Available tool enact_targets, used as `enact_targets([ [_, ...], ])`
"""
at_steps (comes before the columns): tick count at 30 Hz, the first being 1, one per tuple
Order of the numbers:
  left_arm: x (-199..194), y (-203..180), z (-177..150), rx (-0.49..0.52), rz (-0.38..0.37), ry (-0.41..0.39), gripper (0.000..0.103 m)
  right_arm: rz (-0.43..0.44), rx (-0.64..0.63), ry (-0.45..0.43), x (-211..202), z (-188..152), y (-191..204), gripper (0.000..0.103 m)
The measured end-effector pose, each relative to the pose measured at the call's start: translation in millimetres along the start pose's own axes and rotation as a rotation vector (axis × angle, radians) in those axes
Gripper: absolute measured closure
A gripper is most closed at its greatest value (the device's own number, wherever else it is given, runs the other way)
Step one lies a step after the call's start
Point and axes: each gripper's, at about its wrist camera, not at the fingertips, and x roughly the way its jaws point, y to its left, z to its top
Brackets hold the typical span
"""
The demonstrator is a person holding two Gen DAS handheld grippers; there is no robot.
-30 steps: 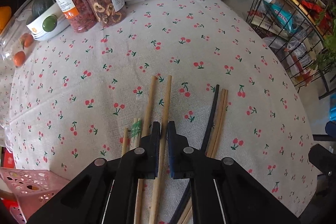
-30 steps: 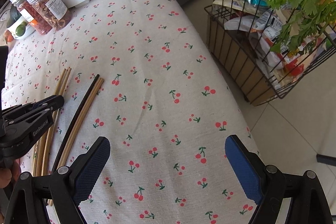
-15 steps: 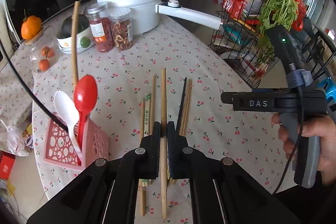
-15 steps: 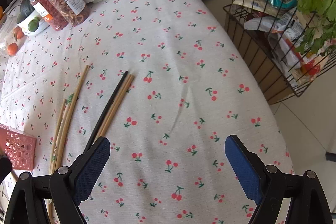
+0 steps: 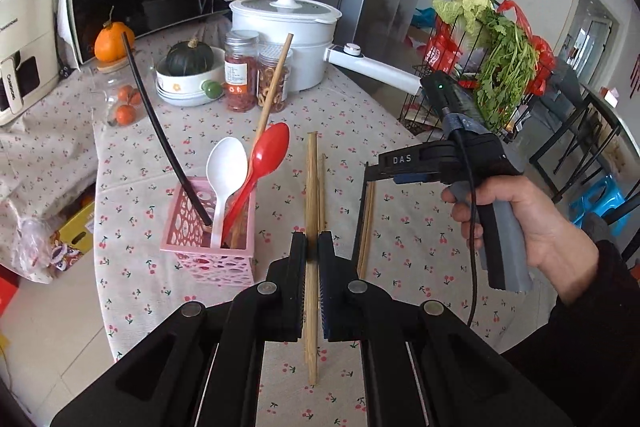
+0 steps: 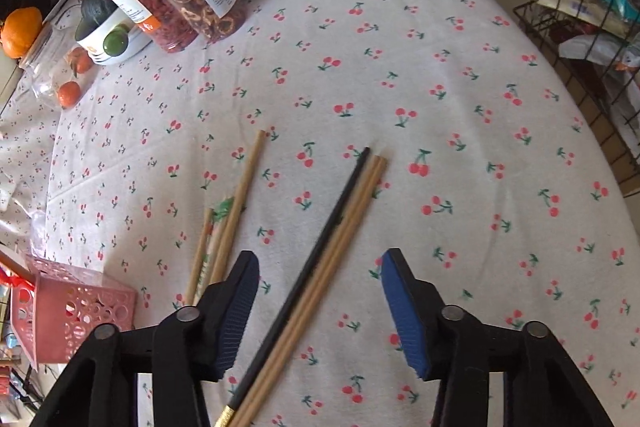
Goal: Organize utensils
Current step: 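Carry the wooden chopstick toward the basket with the left tool while the right tool grasps another wooden chopstick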
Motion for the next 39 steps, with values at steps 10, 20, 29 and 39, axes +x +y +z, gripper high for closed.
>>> enact_targets([
  [10, -26.7, 45.8, -11.0, -0.064, 0.02, -0.026, 0.098, 0.014, -0.011, -0.051, 46.3, 28.2, 39.3, 0.085],
  [20, -27.3, 63.9, -10.4, -0.098, 0.024, -0.013, 0.098, -0.1, -0.073, -0.021, 75.1, 25.3, 62.7, 0.095],
  [29, -23.2, 60.3, -10.3, -0.086, 0.045, -0.016, 0.097, -0.06, -0.097, 0.055, 68.4, 5.4, 62.7, 0.097],
  [39, -30.3, 55.9, -11.5, -0.08, 0.044, -0.039, 0.098, 0.058, -0.171, -0.113, -11.3, -25.3, 53.5, 0.098],
])
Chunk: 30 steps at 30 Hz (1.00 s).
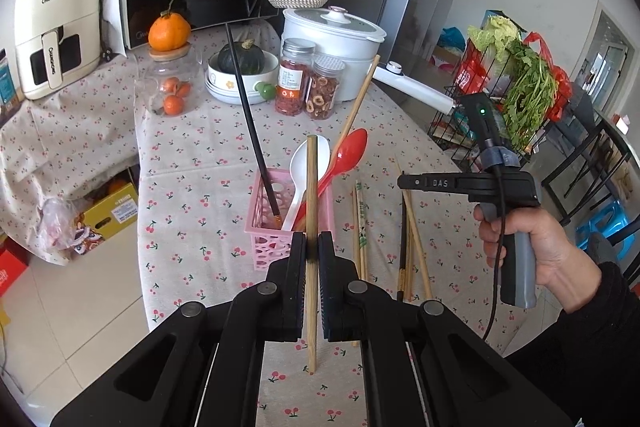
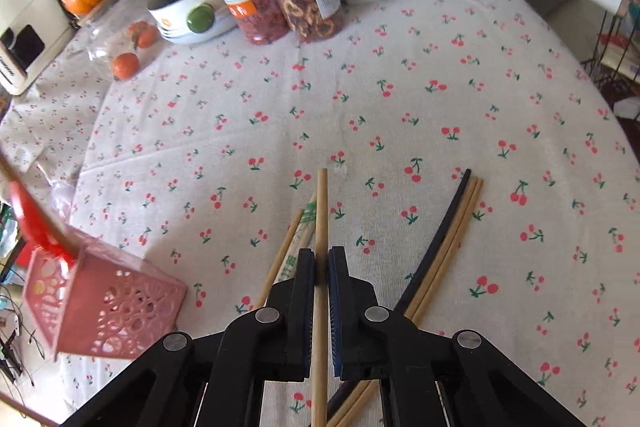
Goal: Organize utensils
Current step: 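Carry the wooden chopstick toward the basket with the left tool while the right tool grasps another wooden chopstick, then drop the wooden chopstick into the pink basket with the left tool while the right tool drops its chopstick in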
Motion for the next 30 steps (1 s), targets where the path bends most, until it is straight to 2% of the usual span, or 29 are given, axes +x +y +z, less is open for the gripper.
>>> enact_targets([
  [6, -8.6, -1.4, -0.7, -0.006, 0.0, -0.028, 0.098, 0.055, -0.072, -0.152, -62.1, -21.3, 11.3, 0.098],
  [13, -28.7, -1.3, 2.3, -0.019, 0.001, -0.086, 0.098, 0.098, -0.141, -0.291, -120.3, -42.7, 29.5, 0.098],
  [19, -59.0, 0.1, 10.6, -0.035, -0.006, -0.183, 0.097, 0.145, -0.195, -0.403, -161.1, -52.1, 48.4, 0.099],
  [24, -82.2, 2.1, 22.8, -0.042, 0.031, -0.306, 0.098, 0.192, -0.228, -0.485, -188.1, -44.0, 65.6, 0.099],
  [30, -89.0, 8.5, 42.8, -0.069, 0.061, -0.401, 0.098, 0.235, -0.252, -0.512, -200.9, -31.3, 86.0, 0.099],
])
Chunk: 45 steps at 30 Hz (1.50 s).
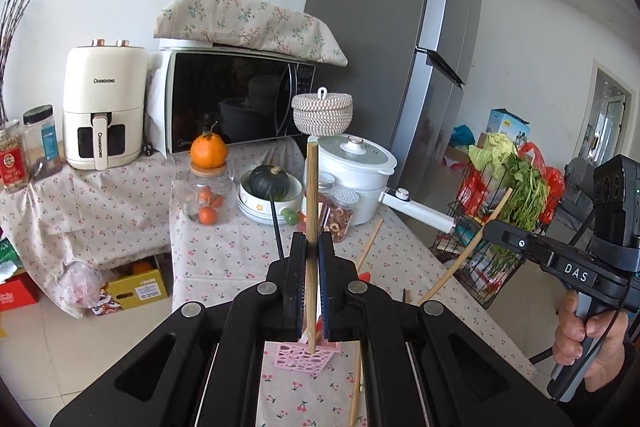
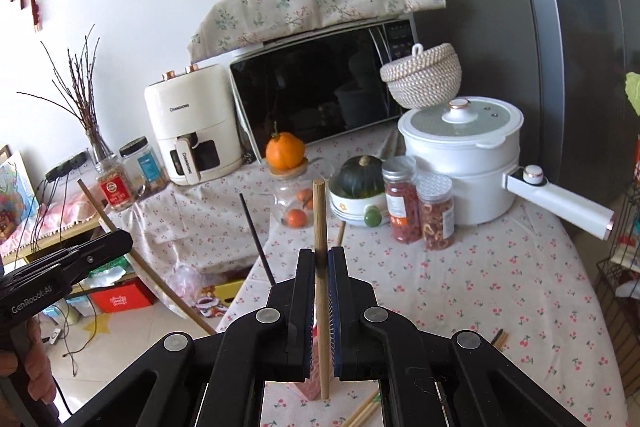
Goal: Organize utensils
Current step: 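Drop the wooden chopstick into the pink basket with the left tool while the right tool drops its chopstick in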
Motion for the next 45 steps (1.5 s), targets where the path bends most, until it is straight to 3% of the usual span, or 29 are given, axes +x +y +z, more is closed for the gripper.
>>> enact_targets([
  [6, 14.9, -0.3, 8.5, 0.014, 0.036, -0.032, 0.098, 0.034, 0.001, -0.027, 6.9, 10.1, 12.8, 0.099],
  [14, 59.1, 1.5, -0.6, 0.027, 0.059, 0.07, 0.097, 0.054, 0.042, -0.027, 28.5, 17.1, 15.2, 0.099],
  [23, 107.6, -2.1, -17.8, 0.076, 0.052, 0.194, 0.097, 0.035, 0.105, 0.12, 83.7, -1.0, 4.1, 0.098],
  [28, 120.6, -3.0, -22.2, 0.069, 0.042, 0.243, 0.094, 0.016, 0.145, 0.182, 102.8, -10.0, -5.5, 0.092],
  [34, 107.6, -2.0, -20.4, 0.04, 0.039, 0.227, 0.056, 0.015, 0.157, 0.157, 92.5, -4.7, -13.1, 0.087],
  [39, 89.5, -4.7, -21.7, 0.021, 0.05, 0.226, 0.028, 0.012, 0.147, 0.139, 78.4, -0.7, -14.5, 0.072],
  [45, 73.9, -12.2, -32.3, 0.054, 0.062, 0.252, 0.019, -0.027, 0.126, 0.159, 66.0, -5.3, -21.7, 0.056],
])
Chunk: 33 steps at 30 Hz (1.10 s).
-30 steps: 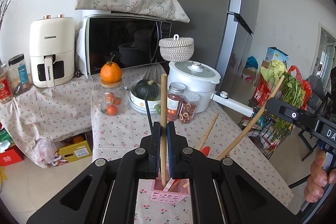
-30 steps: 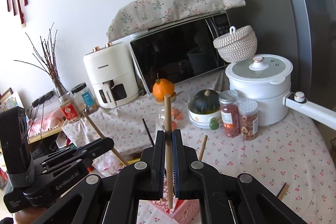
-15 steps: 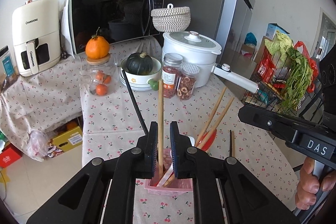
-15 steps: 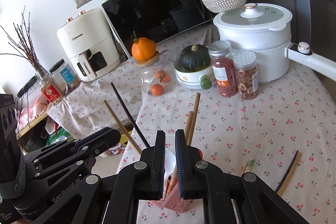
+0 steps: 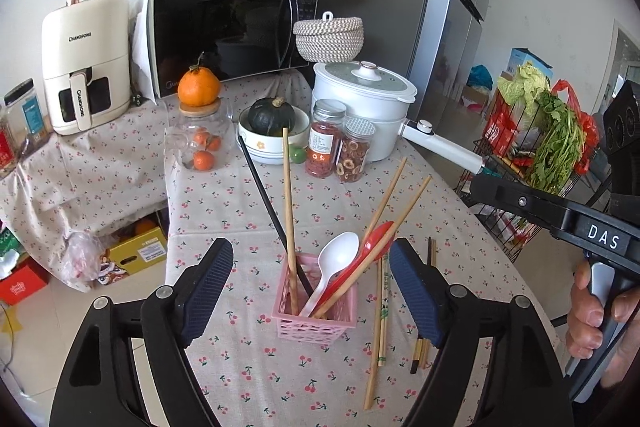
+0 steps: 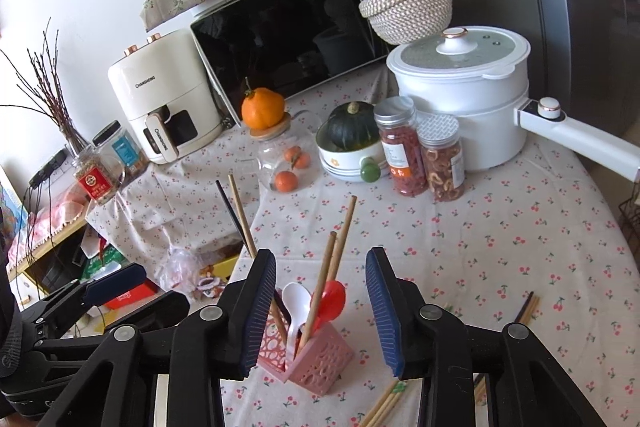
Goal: Organize utensils
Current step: 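Drop the wooden chopstick into the pink basket with the left tool while the right tool drops its chopstick in, then grasp another wooden chopstick with the left tool and lift it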
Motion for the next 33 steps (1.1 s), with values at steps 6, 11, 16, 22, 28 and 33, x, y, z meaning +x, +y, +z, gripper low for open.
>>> enact_targets([
  [6, -4.6, -1.1, -17.6, 0.005, -0.012, 0.056, 0.015, -0.055, -0.017, 0.023, -7.9, -11.8, -12.0, 0.032],
  [11, -2.7, -9.8, -32.7, 0.043, -0.019, 0.107, 0.013, -0.108, -0.058, 0.055, -5.6, -26.6, -18.2, 0.017],
  [16, 8.0, -17.1, -50.8, 0.077, -0.028, 0.182, 0.012, -0.153, -0.094, 0.127, 3.3, -44.6, -25.8, 0.013],
  [22, 31.5, -23.5, -76.9, 0.101, -0.037, 0.295, 0.012, -0.225, -0.079, 0.231, 19.9, -64.3, -45.5, 0.012],
  [28, 59.6, -33.4, -102.8, 0.113, -0.037, 0.385, 0.012, -0.308, -0.012, 0.353, 43.4, -82.8, -76.9, 0.012],
  [33, 85.9, -45.4, -124.2, 0.154, -0.041, 0.441, 0.012, -0.35, 0.12, 0.434, 56.4, -94.3, -107.9, 0.012],
])
